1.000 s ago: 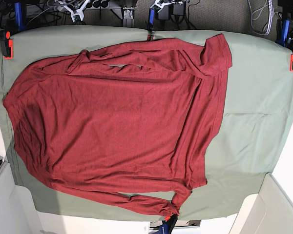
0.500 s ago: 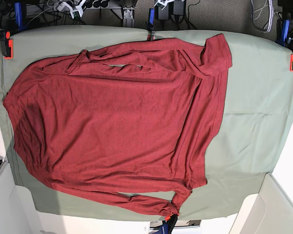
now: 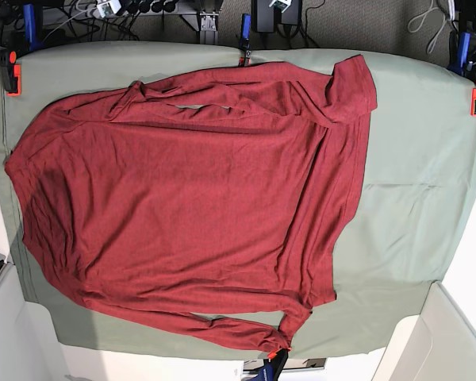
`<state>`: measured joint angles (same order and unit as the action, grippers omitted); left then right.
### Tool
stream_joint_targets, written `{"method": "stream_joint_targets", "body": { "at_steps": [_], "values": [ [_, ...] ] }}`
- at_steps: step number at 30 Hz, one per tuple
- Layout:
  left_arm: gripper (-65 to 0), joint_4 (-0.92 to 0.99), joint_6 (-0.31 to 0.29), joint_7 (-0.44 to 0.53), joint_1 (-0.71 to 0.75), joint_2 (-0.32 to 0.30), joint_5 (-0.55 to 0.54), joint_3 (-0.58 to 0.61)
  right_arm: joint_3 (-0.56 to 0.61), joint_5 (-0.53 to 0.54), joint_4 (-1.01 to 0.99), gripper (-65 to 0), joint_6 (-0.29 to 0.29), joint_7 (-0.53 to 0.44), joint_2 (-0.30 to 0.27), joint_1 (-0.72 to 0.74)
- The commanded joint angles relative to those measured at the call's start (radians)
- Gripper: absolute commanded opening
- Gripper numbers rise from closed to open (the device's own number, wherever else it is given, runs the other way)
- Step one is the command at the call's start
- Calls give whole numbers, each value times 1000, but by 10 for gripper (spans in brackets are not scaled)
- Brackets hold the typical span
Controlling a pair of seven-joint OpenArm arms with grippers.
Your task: Fold the T-shirt properly
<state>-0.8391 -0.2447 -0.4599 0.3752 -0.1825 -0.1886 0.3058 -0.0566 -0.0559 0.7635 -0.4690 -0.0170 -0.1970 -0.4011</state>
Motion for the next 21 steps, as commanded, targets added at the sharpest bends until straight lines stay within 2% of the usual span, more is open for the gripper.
{"method": "stream_joint_targets", "body": {
  "at_steps": [1, 3, 6, 9, 16, 19, 21],
  "values": [
    [-557, -48, -42, -14, 30, -4, -11, -40, 0, 16, 38, -540, -19, -13, -15, -26],
    [-557, -138, -141, -41, 78, -3, -14, -129, 0, 34, 100, -540, -18, -13, -30, -63],
    [-557, -289, -258, -58, 161, -4, -68, -239, 0, 49, 196, -540, -19, -13, -48, -122],
    [-557, -451, -335, -72, 249, -3, -123, -338, 0, 49, 297, -540, -34, -13, -62, -180],
    [-555, -808, -428, -196, 426, -3, -316, -523, -2, 121, 579, -540, -33, -12, -92, -336],
    [-550, -938, -442, -251, 480, -4, -397, -599, -20, 132, 702, -540, -33, -9, -97, -402],
    [-514, -1013, -445, -278, 512, -4, -450, -651, -34, 158, 780, -540, -33, -9, -101, -442]
  ]
}}
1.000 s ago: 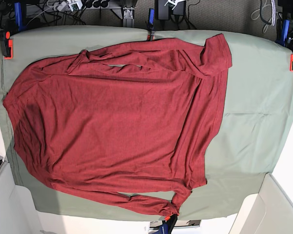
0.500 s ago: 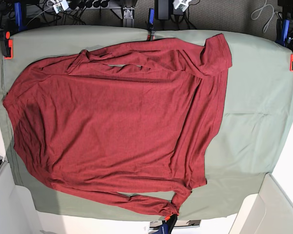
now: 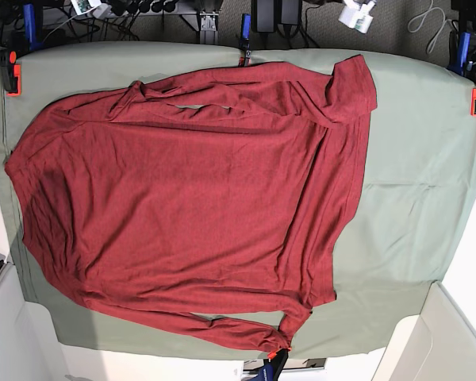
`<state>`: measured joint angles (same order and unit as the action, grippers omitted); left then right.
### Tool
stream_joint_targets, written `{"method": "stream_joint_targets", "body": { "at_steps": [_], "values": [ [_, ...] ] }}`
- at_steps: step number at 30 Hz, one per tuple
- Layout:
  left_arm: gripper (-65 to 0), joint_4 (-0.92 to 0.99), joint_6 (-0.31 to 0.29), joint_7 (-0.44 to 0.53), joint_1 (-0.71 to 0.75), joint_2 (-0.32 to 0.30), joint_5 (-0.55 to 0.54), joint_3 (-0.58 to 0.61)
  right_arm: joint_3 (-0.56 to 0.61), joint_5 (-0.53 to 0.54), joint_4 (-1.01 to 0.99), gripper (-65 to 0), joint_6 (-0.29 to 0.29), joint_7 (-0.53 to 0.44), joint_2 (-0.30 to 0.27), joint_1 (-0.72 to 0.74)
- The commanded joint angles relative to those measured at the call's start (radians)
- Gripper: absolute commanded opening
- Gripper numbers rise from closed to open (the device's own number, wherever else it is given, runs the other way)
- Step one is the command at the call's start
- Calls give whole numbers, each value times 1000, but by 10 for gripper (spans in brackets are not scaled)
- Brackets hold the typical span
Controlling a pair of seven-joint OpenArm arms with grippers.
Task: Fold the T-shirt properly
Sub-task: 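Move both grippers down toward opposite edges of the red shirt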
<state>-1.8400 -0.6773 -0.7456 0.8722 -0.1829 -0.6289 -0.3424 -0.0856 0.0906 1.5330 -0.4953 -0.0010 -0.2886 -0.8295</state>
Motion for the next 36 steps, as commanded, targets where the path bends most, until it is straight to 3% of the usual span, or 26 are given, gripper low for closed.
{"method": "stream_joint_targets", "body": {
  "at_steps": [1, 6, 11, 16, 18, 21, 23, 25, 27, 32, 36],
  "values": [
    [-487, -46, -16, -3, 29, -4, -37, -29, -14, 31, 48, -540, -7, -24, -11, -30],
    [-369, -182, -21, -23, 89, -4, -172, -140, -82, 152, 201, -540, -7, 32, -11, -69],
    [-365, -245, -21, -26, 101, -3, -236, -209, -164, 286, 323, -533, -6, 134, -11, -61],
    [-365, -255, -21, -25, 100, -12, -256, -221, -254, 356, 438, -443, 6, 141, -10, -42],
    [-364, -255, -21, -15, 100, -30, -275, -221, -288, 376, 460, -407, 56, 167, -10, -5],
    [-355, -255, -21, -10, 100, -65, -276, -221, -325, 386, 463, -325, 179, 248, -8, 76],
    [-297, -255, -21, -10, 100, -93, -277, -221, -332, 380, 463, -262, 251, 293, -8, 127],
    [-251, -255, -21, 2, 94, -116, -277, -221, -332, 373, 461, -242, 325, 324, -8, 166],
    [-245, -255, -21, 18, 82, -134, -276, -221, -332, 344, 458, -242, 375, 340, -8, 196],
    [-245, -255, -11, 18, 30, -154, -259, -221, -332, 309, 420, -242, 443, 344, -8, 241],
    [-245, -255, 12, 24, -8, -159, -234, -221, -332, 310, 328, -242, 447, 346, 6, 297]
  ]
}}
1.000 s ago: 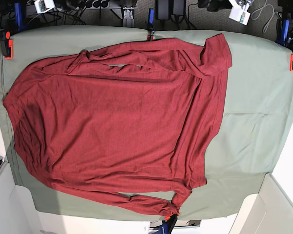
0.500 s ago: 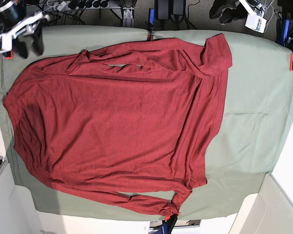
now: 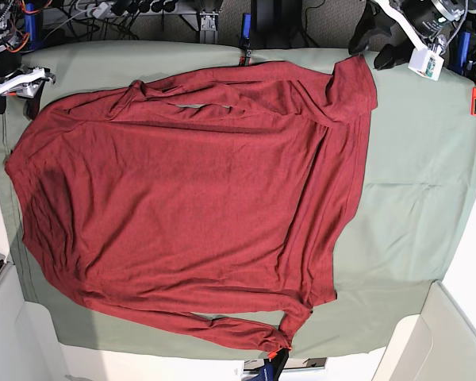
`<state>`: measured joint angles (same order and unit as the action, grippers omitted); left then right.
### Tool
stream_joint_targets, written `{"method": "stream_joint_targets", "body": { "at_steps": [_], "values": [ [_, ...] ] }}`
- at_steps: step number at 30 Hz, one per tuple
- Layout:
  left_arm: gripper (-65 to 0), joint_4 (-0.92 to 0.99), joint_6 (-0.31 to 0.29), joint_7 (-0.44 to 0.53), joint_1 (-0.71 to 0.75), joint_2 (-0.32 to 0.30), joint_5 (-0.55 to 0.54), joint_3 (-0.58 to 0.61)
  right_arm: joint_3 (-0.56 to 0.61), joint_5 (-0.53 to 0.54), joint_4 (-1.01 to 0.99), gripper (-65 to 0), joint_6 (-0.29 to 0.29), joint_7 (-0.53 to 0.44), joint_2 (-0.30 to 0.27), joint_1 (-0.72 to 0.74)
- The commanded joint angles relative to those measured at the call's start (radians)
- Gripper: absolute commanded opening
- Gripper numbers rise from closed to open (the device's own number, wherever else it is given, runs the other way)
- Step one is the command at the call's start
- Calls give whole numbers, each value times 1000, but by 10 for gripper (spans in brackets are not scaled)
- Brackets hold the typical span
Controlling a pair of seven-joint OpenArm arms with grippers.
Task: Fold the T-shirt properly
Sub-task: 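Move both grippers down toward opposite edges of the red shirt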
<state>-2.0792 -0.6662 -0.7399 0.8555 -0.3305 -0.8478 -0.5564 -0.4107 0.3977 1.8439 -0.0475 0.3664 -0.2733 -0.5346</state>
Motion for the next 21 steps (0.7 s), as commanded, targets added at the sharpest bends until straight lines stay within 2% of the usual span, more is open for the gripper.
{"method": "stream_joint_targets", "body": {
  "at_steps": [1, 7, 12, 21],
  "values": [
    [-245, -16, 1, 20, 6, -14, -13, -7, -7, 6, -6, -242, -1, -16, -2, 19],
    [-245, -16, 2, 33, 6, -21, 13, -7, -7, 34, -98, -242, -41, 9, 10, 103],
    [-245, -15, 79, 60, 6, -21, 78, -7, -7, 59, -148, -242, -47, 27, 10, 146],
    [-245, 64, 79, 63, -90, -21, 100, 2, -7, 55, -167, -242, -68, 31, 10, 161]
  ]
}}
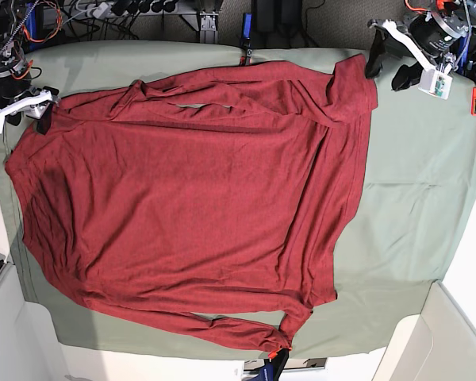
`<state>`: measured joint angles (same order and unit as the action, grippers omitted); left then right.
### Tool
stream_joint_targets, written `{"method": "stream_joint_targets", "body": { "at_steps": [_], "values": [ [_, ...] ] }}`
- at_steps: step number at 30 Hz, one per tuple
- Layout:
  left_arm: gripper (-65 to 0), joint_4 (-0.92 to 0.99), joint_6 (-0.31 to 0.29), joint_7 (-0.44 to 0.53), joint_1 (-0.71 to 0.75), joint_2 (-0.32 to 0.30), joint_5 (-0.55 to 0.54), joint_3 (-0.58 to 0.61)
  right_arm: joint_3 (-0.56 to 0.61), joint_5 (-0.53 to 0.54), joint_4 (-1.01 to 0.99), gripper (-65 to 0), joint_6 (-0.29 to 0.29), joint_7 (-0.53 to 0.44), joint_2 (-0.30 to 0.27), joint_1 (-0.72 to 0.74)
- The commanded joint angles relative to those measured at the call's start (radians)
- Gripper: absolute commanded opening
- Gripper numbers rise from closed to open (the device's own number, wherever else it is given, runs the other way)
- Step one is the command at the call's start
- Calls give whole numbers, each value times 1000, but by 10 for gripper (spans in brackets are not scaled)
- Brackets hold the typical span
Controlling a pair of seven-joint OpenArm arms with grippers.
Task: Fold the T-shirt properly
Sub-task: 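Move both grippers down toward opposite edges of the red shirt, then grasp the shirt's shoulder corner with left gripper, side edge with right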
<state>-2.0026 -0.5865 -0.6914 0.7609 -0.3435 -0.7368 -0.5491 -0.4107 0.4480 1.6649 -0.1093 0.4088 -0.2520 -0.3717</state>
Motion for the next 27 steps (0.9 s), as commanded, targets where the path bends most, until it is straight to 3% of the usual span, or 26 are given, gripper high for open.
{"method": "stream_joint_targets", "body": {
  "at_steps": [1, 10, 19, 24, 27],
  "values": [
    [-245, 18, 0, 14, -14, -8, -13, 1, -7, 5, 11, -242, -6, -11, -11, -2],
    [-245, 151, -1, -4, -89, -8, -66, 21, -7, 5, 11, -242, -6, -7, -11, -3],
    [-245, 280, 0, 0, -209, -5, 18, 109, -7, 5, 11, -242, -8, -4, -11, -3],
    [-246, 285, -1, -2, -214, -5, 13, 148, -7, 5, 11, -243, -8, 7, -11, -3],
    [-246, 285, -17, -2, -212, -5, 19, 188, -7, 5, 11, -243, -44, 26, -11, -3]
  ]
}}
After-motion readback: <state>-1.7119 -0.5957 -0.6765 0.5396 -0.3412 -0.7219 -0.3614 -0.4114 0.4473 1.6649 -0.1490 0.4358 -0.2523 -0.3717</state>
